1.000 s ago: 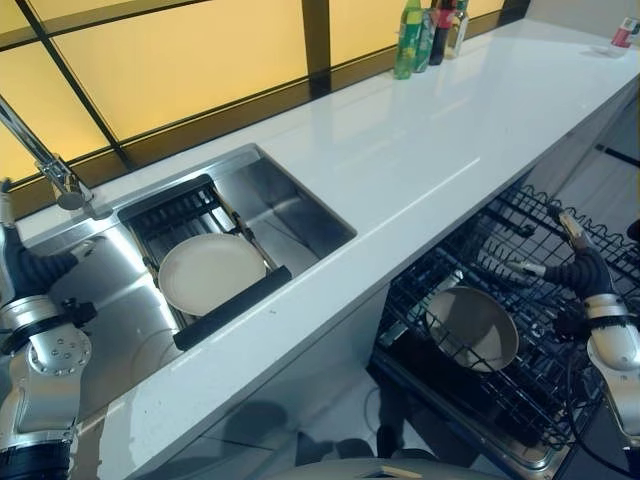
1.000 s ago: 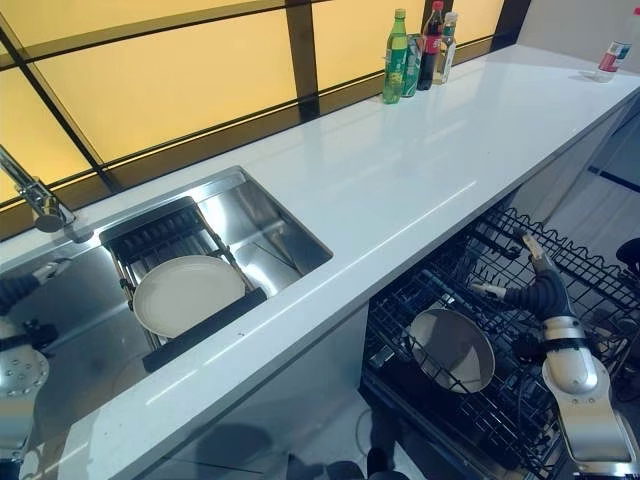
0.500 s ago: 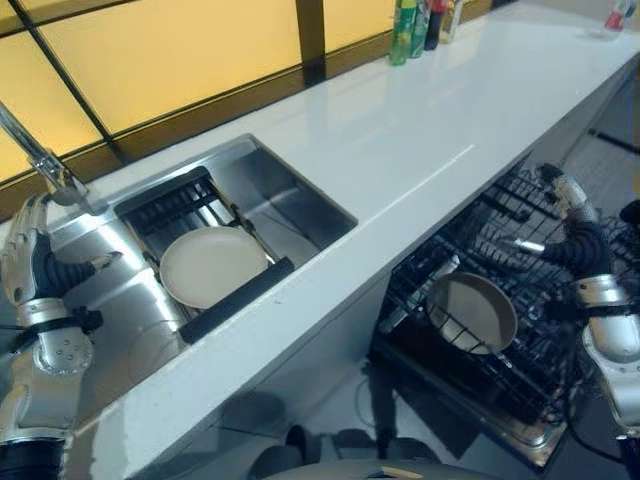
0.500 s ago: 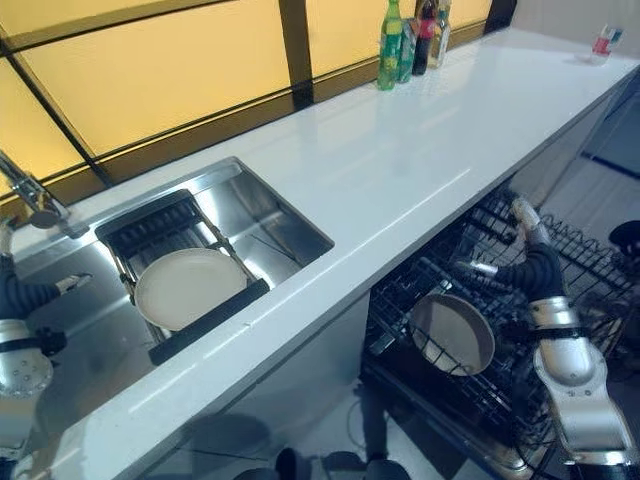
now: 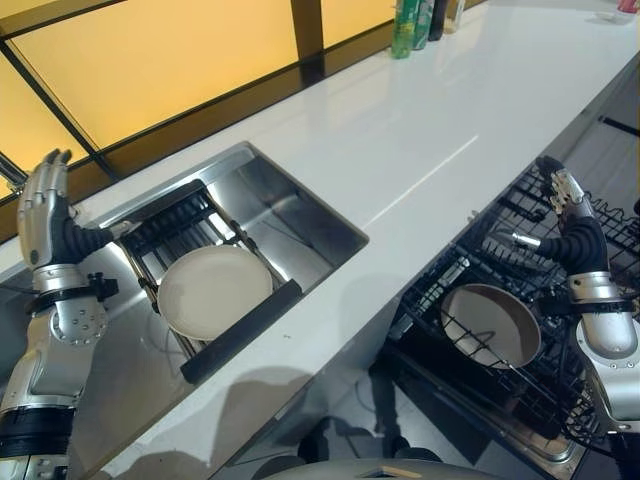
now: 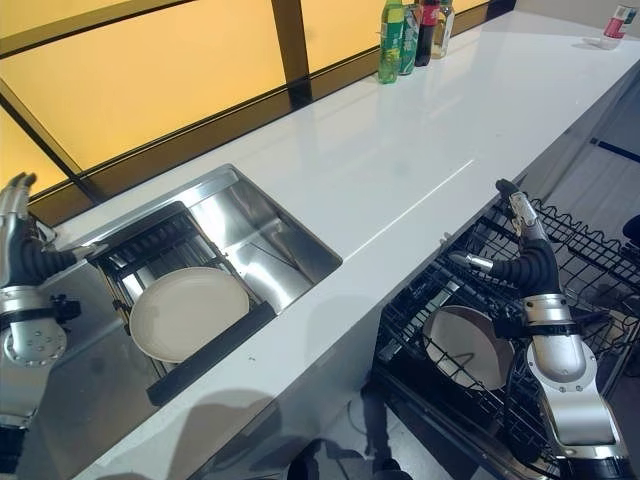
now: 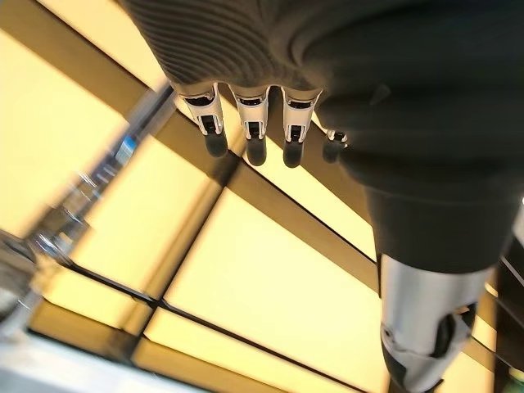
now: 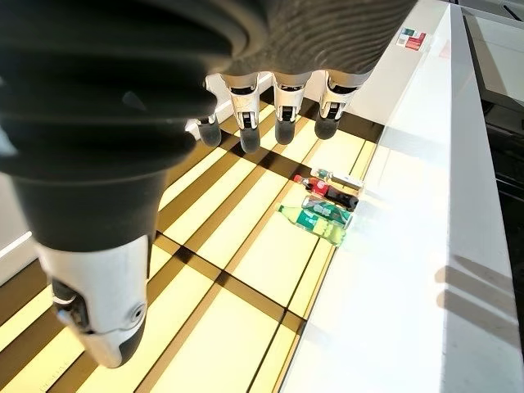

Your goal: Pick up plates and place into dishwasher.

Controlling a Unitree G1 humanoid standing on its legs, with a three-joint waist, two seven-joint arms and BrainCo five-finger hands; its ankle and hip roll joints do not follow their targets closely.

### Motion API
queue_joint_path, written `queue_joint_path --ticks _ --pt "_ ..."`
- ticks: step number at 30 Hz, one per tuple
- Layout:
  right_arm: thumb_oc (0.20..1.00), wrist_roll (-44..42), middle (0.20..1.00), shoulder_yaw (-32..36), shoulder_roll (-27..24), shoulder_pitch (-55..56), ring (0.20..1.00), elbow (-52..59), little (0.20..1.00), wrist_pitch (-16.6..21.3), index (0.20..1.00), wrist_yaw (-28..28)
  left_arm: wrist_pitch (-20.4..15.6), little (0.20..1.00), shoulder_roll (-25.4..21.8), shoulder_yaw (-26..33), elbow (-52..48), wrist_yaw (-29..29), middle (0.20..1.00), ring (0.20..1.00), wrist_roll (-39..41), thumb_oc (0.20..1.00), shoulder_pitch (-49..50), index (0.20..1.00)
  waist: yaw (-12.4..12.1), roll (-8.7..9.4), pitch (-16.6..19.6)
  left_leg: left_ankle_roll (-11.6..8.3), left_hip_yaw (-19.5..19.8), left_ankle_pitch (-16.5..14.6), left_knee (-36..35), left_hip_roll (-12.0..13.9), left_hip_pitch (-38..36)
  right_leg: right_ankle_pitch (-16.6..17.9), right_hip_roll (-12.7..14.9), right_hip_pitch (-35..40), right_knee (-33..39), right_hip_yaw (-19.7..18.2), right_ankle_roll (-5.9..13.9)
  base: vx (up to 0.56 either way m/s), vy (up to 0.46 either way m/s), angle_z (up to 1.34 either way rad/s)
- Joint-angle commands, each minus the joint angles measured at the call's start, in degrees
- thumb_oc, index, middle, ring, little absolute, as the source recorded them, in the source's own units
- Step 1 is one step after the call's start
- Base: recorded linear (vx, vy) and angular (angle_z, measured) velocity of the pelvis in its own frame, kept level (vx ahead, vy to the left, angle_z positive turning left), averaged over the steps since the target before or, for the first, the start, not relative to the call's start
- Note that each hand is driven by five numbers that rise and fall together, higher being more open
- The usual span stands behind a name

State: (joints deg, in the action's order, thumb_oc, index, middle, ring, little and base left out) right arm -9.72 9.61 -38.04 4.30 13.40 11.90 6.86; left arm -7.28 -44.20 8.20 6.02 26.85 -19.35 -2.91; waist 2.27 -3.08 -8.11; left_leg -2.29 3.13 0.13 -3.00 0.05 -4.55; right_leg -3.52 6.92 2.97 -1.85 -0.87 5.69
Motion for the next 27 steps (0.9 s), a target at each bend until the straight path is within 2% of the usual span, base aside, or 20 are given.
queue_joint_path --ticks 1,7,10,14,22,27 --pt "1.000 -1.6 1.000 -0.8 -4.3 -2.7 1.000 2.1 1.000 0.5 1.000 1.0 -3.9 1.000 -3.9 -1.5 -0.1 -5.5 1.000 1.000 2.1 1.000 -3.2 1.000 0.5 0.28 1.7 -0.46 0.0 -2.1 5.1 0.1 4.8 -1.6 1.5 -4.8 -7.5 -1.9 2.71 0.03 0.058 0.00" --pt "1.000 -1.2 1.000 -1.2 -4.9 -2.7 1.000 2.4 1.000 0.4 1.000 0.7 -3.7 1.000 -3.2 -4.7 0.9 -16.5 1.000 1.000 10.8 1.000 -3.0 1.000 0.8 0.08 0.3 -0.03 -0.3 -2.6 5.6 -0.3 5.1 -1.8 1.8 -5.4 -8.1 -2.5 3.33 0.04 0.053 -0.02" --pt "1.000 -1.2 1.000 -1.6 -5.3 -2.7 1.000 2.7 1.000 0.2 1.000 1.2 0.5 1.000 -3.0 -6.2 1.1 -18.8 1.000 1.000 11.7 1.000 -2.9 1.000 0.8 0.07 -0.4 0.19 -0.3 -2.6 5.9 -0.5 5.2 -1.7 1.9 -5.6 -8.4 -2.6 3.58 0.04 0.042 0.00" --pt "1.000 -1.0 1.000 -2.6 -6.5 -3.9 1.000 2.3 1.000 -0.8 1.000 2.0 4.1 1.000 -2.6 -9.0 6.1 -18.5 1.000 1.000 11.1 1.000 -4.6 1.000 1.0 -0.06 -1.3 0.35 -0.3 -2.5 6.7 -0.9 5.7 -1.4 2.0 -6.2 -9.0 -2.9 3.74 0.04 0.059 0.00" --pt "1.000 -0.6 1.000 -3.0 -7.6 -3.7 1.000 2.0 1.000 -1.1 1.000 2.3 6.7 1.000 -3.0 -9.7 14.5 -15.2 1.000 1.000 8.1 1.000 -5.5 1.000 1.2 0.40 -2.0 0.65 -1.2 -2.8 8.0 -1.2 6.4 -0.9 2.8 -6.7 -9.3 -3.0 4.27 0.05 0.059 -0.01" --pt "1.000 -0.6 1.000 -2.5 -8.4 -3.1 1.000 1.9 1.000 -1.6 1.000 2.0 8.9 1.000 -3.3 -9.4 19.5 -10.7 1.000 1.000 2.8 1.000 -5.6 1.000 1.6 0.71 -2.5 0.91 -1.9 -3.2 9.0 -1.7 6.8 -0.5 3.2 -7.5 -9.9 -3.4 4.59 0.06 0.077 -0.08"
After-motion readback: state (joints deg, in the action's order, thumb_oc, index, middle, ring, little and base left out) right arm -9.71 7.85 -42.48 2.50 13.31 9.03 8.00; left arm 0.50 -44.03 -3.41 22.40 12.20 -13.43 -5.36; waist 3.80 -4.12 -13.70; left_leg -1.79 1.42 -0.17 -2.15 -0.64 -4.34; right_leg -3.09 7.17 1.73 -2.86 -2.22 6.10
